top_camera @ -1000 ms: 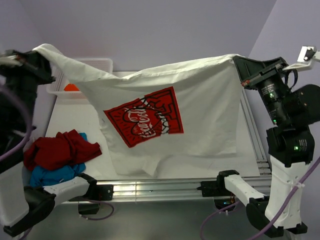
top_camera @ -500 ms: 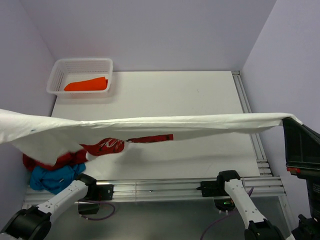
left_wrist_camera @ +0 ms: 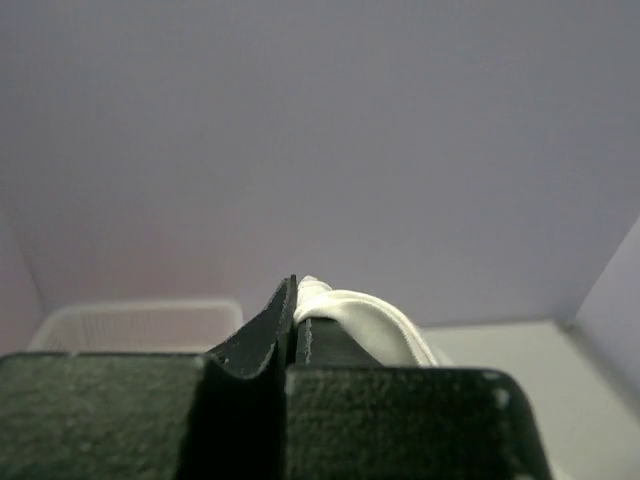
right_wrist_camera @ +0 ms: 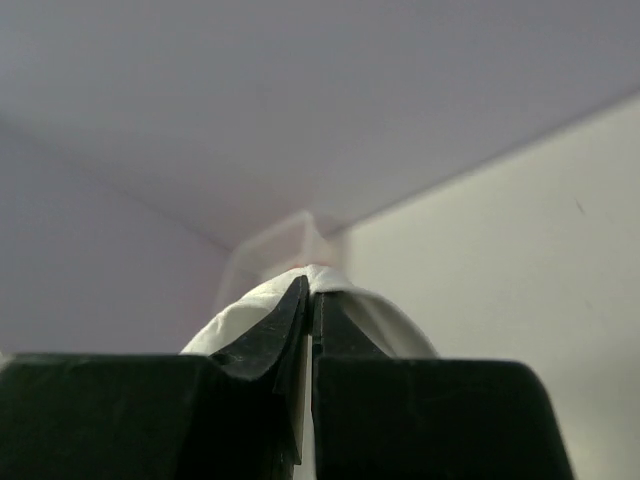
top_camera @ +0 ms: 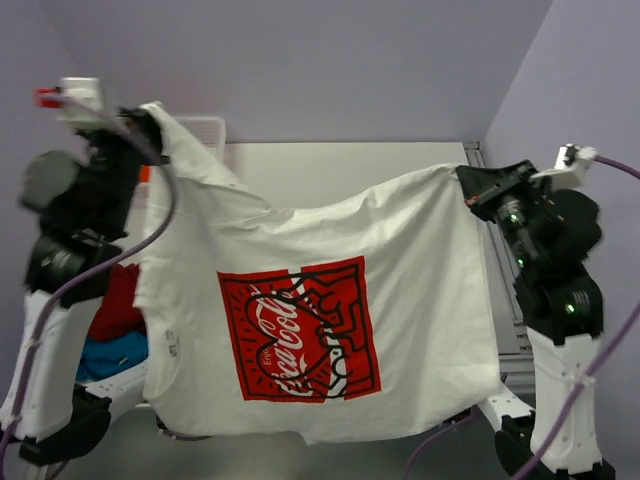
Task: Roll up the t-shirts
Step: Flatten the tshirt
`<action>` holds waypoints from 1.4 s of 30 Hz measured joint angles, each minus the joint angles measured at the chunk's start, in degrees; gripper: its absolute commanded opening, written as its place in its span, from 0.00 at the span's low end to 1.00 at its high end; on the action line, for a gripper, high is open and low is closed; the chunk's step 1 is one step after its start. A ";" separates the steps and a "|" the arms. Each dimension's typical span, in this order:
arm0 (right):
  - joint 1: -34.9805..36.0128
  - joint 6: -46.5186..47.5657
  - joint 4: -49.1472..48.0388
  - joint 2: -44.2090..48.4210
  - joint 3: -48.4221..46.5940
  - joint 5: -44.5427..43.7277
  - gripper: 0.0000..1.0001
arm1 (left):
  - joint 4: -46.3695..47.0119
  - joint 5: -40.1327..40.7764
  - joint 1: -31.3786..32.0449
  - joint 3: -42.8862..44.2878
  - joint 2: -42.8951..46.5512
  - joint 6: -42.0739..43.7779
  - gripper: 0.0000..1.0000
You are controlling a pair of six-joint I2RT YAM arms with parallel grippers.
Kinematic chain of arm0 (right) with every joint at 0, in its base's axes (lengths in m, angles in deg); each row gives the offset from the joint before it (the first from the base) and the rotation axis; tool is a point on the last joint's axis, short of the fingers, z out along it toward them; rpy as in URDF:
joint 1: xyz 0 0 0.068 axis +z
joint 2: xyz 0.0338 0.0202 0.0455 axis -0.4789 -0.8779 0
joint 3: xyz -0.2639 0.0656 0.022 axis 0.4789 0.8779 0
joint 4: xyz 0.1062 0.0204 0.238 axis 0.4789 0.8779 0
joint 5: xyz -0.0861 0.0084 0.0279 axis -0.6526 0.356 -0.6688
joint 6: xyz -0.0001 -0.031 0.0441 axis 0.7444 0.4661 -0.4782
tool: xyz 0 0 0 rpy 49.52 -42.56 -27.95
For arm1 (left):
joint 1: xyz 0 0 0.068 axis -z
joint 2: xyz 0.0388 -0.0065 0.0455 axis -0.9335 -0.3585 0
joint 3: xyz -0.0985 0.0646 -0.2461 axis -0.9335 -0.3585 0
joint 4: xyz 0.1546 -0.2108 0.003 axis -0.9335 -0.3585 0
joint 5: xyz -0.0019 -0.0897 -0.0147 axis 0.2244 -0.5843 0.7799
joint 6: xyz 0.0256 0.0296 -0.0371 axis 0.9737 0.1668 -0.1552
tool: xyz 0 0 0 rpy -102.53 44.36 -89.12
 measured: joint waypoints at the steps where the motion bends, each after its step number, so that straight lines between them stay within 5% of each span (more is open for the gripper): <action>1: -0.02 -0.28 0.20 -0.07 3.67 -0.98 0.00 | 0.85 -0.02 0.00 -4.66 -0.52 0.33 0.00; 6: -0.81 -2.56 -1.36 1.01 20.44 -4.85 0.00 | 4.48 0.26 0.00 -23.19 -4.59 1.88 0.00; 12: -4.74 -5.44 -8.87 2.16 32.61 -5.42 0.00 | 11.82 2.16 0.04 -24.46 -14.03 2.27 0.00; 18: -9.31 -7.34 -20.02 -8.63 36.04 -4.94 0.00 | 21.18 4.79 0.07 -17.97 -30.93 3.23 0.00; 23: -10.64 -7.56 -27.06 -22.56 34.80 -3.87 0.00 | 22.60 6.73 0.07 -3.69 -50.47 5.75 0.00; 29: -11.47 -8.24 -32.37 -44.00 19.26 -1.42 0.00 | 25.24 10.40 0.07 13.97 -70.55 9.70 0.00; 30: -11.93 -8.74 -32.87 -48.39 14.88 -0.50 0.08 | 25.64 10.73 -0.04 17.18 -73.46 10.75 0.01; 31: -12.39 -9.22 -33.42 -52.28 10.73 0.15 0.33 | 25.97 10.99 -0.09 21.03 -76.56 11.56 0.11; 32: -12.83 -9.92 -33.88 -55.10 7.48 0.63 0.67 | 26.67 11.23 -0.17 24.46 -79.21 12.59 0.52; 33: -13.42 -10.49 -34.29 -58.42 3.45 0.81 0.99 | 28.02 11.58 -0.17 27.17 -81.40 13.84 0.63; 35: -14.60 -10.25 -33.53 -63.60 -3.67 1.09 1.00 | 30.38 12.52 -0.17 28.85 -83.12 15.15 0.82; 42: -17.55 -10.34 -32.68 -62.84 -5.40 2.47 0.98 | 34.36 15.47 0.02 24.94 -79.54 15.76 0.95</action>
